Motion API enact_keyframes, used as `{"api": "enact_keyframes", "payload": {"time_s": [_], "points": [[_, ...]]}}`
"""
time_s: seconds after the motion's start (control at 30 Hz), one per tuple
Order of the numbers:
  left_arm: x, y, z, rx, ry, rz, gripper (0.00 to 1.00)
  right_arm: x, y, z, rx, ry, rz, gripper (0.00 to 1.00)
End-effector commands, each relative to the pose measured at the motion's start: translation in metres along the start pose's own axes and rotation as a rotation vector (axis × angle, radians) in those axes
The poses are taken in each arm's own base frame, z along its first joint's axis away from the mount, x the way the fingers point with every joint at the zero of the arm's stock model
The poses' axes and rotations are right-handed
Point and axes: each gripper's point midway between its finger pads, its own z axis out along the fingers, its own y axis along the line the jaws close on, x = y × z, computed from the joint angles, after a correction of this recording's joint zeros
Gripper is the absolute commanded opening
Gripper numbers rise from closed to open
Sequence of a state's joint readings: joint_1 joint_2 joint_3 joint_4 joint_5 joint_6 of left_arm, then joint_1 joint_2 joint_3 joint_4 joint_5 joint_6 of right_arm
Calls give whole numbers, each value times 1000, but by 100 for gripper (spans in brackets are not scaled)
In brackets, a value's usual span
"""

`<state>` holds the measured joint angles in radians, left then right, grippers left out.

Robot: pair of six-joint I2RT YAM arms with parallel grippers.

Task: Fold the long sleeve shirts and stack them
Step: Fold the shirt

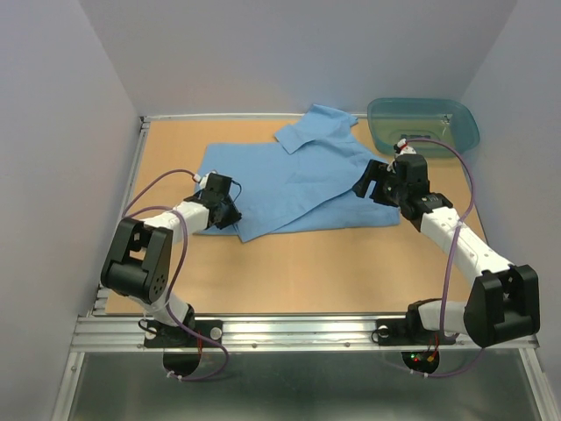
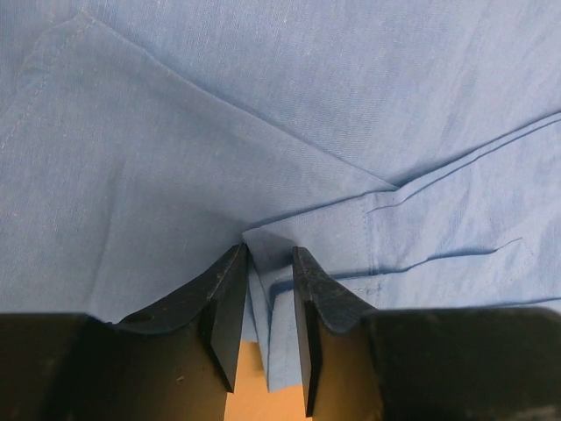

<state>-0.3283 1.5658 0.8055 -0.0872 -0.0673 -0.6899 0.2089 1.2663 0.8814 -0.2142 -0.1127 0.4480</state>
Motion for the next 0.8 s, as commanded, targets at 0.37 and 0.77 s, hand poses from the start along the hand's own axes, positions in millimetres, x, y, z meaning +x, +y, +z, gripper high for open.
{"api": "enact_keyframes", "payload": {"time_s": [0.37, 0.77], "points": [[-15, -13, -2, 2, -37, 39, 0, -9, -1, -1, -10, -53, -11, 83], [-94, -35, -36, -110, -256, 249, 0, -14, 0, -2, -9, -65, -22, 84]]}}
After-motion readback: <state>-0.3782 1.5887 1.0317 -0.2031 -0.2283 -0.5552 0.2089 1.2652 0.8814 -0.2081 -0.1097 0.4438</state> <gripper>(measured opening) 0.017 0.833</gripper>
